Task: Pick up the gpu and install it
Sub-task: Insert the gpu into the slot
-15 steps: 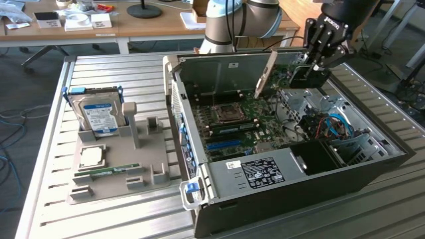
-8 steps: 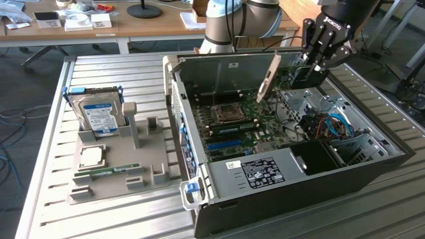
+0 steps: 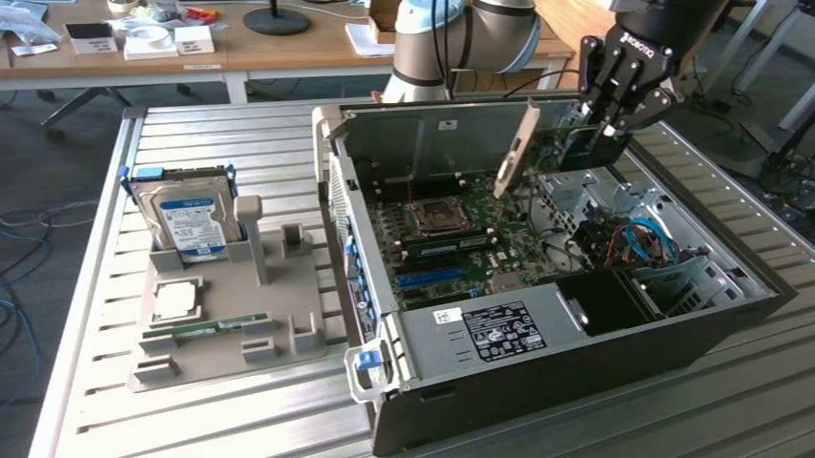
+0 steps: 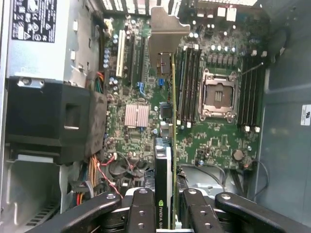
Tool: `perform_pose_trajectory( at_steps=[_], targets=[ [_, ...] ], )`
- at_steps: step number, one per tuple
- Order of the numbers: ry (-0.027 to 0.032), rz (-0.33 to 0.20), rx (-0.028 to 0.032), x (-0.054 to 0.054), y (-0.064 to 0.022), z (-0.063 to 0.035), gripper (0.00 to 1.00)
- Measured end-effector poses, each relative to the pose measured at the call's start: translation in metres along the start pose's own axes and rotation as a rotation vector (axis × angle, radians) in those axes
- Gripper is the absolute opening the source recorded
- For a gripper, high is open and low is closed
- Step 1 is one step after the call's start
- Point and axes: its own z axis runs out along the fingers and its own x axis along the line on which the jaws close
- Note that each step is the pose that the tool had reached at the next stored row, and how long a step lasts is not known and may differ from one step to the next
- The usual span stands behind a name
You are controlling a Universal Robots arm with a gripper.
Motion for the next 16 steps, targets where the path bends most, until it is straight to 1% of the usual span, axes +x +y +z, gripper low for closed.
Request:
perform_pose_trajectory(
  at_steps=[1, 2, 3, 4, 5, 6, 10, 16],
  targets=[
    [-0.0032, 0.0, 0.0108, -0.0001, 0.0006, 0.0, 0.27],
    [-0.0075, -0.001, 0.0217, -0.0001, 0.0012, 0.0, 0.27],
    [-0.0133, -0.001, 0.0315, -0.0001, 0.002, 0.0, 0.27],
    [-0.0204, -0.001, 0.0404, -0.0002, 0.0033, 0.0001, 0.27],
    [-0.0245, -0.001, 0.0459, -0.0003, 0.0045, 0.0002, 0.27],
    [-0.0252, 0.001, 0.0474, -0.0003, 0.0051, 0.0006, 0.27],
    [-0.0254, 0.022, 0.0482, -0.0002, 0.0053, 0.0013, 0.27],
    [-0.0255, 0.023, 0.0484, -0.0003, 0.0053, 0.0014, 0.27]
  ],
)
